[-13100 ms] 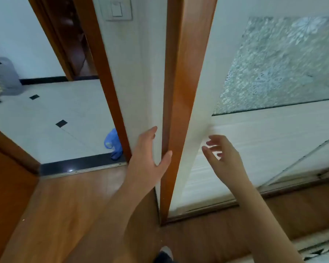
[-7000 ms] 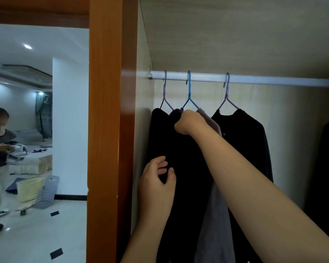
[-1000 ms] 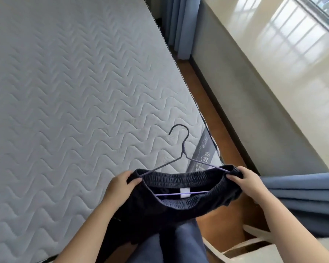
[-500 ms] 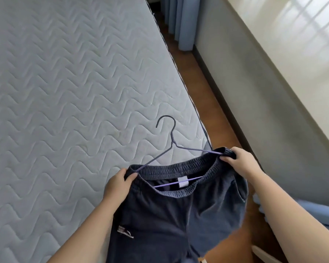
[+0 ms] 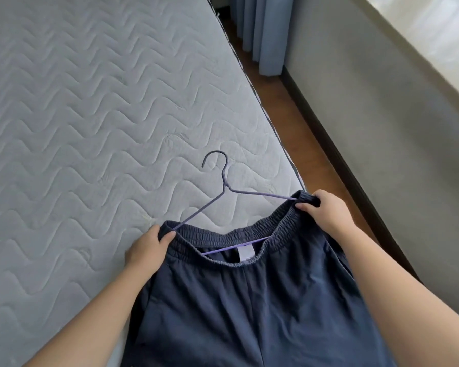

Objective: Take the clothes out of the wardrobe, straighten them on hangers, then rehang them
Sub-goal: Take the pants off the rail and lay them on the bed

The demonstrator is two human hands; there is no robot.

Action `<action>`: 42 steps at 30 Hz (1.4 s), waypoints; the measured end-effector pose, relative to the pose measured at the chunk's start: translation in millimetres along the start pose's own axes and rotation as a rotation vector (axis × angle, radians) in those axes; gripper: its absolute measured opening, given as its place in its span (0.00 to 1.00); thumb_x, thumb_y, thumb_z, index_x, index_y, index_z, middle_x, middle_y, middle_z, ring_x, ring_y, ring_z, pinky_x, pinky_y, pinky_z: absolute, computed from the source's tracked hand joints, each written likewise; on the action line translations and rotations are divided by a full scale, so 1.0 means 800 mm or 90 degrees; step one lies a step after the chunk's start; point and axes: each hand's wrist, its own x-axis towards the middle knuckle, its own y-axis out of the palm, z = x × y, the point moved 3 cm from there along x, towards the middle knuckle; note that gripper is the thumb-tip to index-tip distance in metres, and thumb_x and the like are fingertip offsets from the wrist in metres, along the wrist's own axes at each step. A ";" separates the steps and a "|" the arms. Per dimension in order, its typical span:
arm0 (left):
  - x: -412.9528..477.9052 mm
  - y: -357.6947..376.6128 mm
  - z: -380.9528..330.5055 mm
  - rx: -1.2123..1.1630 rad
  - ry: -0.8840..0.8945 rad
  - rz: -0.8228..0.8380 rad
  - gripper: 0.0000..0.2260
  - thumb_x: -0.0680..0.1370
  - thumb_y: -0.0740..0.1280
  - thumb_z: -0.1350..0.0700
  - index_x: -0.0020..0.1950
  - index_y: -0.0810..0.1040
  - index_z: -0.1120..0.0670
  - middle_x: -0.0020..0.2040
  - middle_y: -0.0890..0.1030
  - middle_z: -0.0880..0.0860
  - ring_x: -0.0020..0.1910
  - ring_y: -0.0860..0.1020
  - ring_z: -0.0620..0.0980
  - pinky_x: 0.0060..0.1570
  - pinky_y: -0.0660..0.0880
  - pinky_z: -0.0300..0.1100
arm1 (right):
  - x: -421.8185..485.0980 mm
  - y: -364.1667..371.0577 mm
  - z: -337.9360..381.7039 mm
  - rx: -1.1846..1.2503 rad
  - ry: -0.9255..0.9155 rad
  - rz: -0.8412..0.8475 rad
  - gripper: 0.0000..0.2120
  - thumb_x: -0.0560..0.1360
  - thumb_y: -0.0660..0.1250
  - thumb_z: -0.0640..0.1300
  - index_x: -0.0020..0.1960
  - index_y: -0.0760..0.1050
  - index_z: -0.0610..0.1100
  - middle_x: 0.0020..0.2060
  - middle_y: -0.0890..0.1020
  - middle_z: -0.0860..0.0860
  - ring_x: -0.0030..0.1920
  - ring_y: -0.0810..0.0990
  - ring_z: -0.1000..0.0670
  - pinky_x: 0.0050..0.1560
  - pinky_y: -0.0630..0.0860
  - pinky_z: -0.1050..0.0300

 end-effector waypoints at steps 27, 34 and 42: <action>0.055 0.039 0.009 -0.236 -0.036 -0.148 0.15 0.77 0.61 0.50 0.57 0.74 0.60 0.56 0.79 0.62 0.55 0.75 0.62 0.54 0.72 0.52 | 0.060 0.049 -0.008 0.077 -0.013 -0.060 0.13 0.77 0.60 0.40 0.60 0.72 0.40 0.56 0.74 0.38 0.59 0.71 0.37 0.58 0.66 0.50; 0.044 0.032 0.020 -0.203 -0.063 -0.136 0.15 0.77 0.63 0.53 0.60 0.71 0.60 0.60 0.76 0.61 0.58 0.73 0.61 0.57 0.70 0.51 | 0.046 0.049 -0.007 0.078 0.001 -0.071 0.18 0.78 0.58 0.45 0.67 0.67 0.44 0.62 0.69 0.40 0.64 0.66 0.39 0.64 0.65 0.47; -0.103 -0.015 0.021 -0.173 -0.028 -0.110 0.12 0.77 0.62 0.59 0.60 0.74 0.60 0.60 0.73 0.61 0.58 0.73 0.59 0.59 0.68 0.48 | -0.102 0.016 -0.050 0.114 0.039 -0.067 0.19 0.75 0.61 0.37 0.67 0.68 0.39 0.63 0.71 0.40 0.64 0.70 0.39 0.64 0.66 0.47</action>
